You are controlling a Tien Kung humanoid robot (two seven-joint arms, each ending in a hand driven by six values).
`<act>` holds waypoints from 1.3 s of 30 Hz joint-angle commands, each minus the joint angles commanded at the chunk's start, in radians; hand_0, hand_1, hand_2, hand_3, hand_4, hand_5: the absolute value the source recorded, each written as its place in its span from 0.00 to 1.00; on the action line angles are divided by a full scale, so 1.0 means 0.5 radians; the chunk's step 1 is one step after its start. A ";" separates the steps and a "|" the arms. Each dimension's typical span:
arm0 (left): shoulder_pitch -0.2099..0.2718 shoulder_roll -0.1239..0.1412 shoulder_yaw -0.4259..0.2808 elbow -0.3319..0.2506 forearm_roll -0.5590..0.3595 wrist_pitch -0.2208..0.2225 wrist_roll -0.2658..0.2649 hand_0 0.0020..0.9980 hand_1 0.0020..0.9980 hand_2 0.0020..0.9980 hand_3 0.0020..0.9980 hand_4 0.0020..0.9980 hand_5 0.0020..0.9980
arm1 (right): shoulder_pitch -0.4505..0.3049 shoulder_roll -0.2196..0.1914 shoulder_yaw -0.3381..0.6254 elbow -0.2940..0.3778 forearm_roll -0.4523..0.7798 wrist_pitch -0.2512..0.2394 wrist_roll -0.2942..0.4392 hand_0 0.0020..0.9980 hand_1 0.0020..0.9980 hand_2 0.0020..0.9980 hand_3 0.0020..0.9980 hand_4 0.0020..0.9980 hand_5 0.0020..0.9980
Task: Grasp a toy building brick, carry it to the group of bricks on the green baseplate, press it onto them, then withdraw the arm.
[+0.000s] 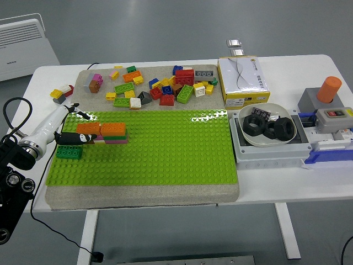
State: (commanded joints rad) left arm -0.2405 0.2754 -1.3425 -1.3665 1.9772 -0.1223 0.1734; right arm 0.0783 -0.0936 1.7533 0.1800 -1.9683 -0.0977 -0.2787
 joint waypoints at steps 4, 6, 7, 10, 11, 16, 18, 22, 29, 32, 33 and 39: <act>0.050 0.018 0.012 -0.064 0.128 0.031 0.017 0.96 0.97 0.96 0.62 0.94 0.25 | -0.002 -0.001 -0.001 0.000 0.002 -0.001 0.000 0.69 0.67 0.68 0.77 0.94 1.00; 0.059 0.016 0.028 -0.067 0.181 0.063 0.015 0.96 0.97 0.96 0.62 0.94 0.25 | -0.002 -0.002 0.000 0.000 0.000 -0.001 0.000 0.69 0.67 0.68 0.77 0.94 1.00; 0.060 0.012 0.035 -0.062 0.202 0.079 0.013 0.96 0.97 0.96 0.65 1.00 0.53 | -0.002 -0.002 0.001 0.000 -0.003 -0.001 0.000 0.69 0.67 0.68 0.77 0.94 1.00; 0.060 -0.005 0.061 -0.026 0.259 0.154 0.003 0.96 0.97 0.96 0.65 1.00 0.53 | -0.001 -0.002 0.002 0.000 -0.007 -0.001 -0.001 0.69 0.67 0.68 0.77 0.94 1.00; 0.061 -0.010 0.069 -0.012 0.269 0.184 0.001 0.96 0.97 0.96 0.65 1.00 0.53 | -0.001 -0.003 0.002 0.000 -0.006 -0.001 0.000 0.69 0.67 0.68 0.77 0.94 1.00; 0.063 -0.027 0.087 0.046 0.274 0.288 -0.018 0.96 0.97 0.96 0.68 1.00 0.74 | 0.000 -0.005 0.001 0.000 -0.004 0.000 0.001 0.69 0.67 0.68 0.77 0.94 1.00; 0.063 -0.030 0.092 0.060 0.267 0.296 -0.017 0.96 0.97 0.96 0.68 1.00 0.74 | 0.001 -0.007 0.002 0.000 -0.004 0.000 0.002 0.69 0.67 0.68 0.77 0.94 1.00; 0.062 -0.036 0.107 0.081 0.248 0.294 -0.012 0.95 0.97 0.96 0.68 1.00 0.78 | 0.002 -0.008 -0.001 0.000 -0.001 0.000 0.002 0.69 0.67 0.68 0.77 0.94 1.00; 0.057 -0.047 0.135 0.101 0.227 0.284 -0.008 0.95 0.97 0.96 0.67 1.00 0.78 | 0.005 -0.008 -0.005 0.000 0.001 0.000 0.003 0.69 0.67 0.68 0.77 0.94 1.00; 0.059 -0.048 0.141 0.100 0.224 0.281 -0.006 0.95 0.97 0.96 0.67 1.00 0.78 | 0.005 -0.009 -0.004 0.000 0.000 0.000 0.003 0.69 0.67 0.68 0.77 0.94 1.00; 0.060 -0.049 0.142 0.098 0.224 0.280 -0.005 0.95 0.97 0.96 0.67 1.00 0.78 | 0.006 -0.009 -0.004 0.000 -0.001 0.000 0.003 0.69 0.67 0.68 0.77 0.94 1.00; 0.067 -0.051 0.152 0.086 0.221 0.275 -0.001 0.95 0.97 0.96 0.67 1.00 0.78 | 0.006 -0.012 -0.006 0.000 -0.001 0.001 0.003 0.69 0.67 0.68 0.77 0.94 1.00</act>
State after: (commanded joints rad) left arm -0.2070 0.2501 -1.2667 -1.3234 2.0876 0.0153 0.1727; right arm 0.0811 -0.0994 1.7505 0.1800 -1.9686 -0.0974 -0.2773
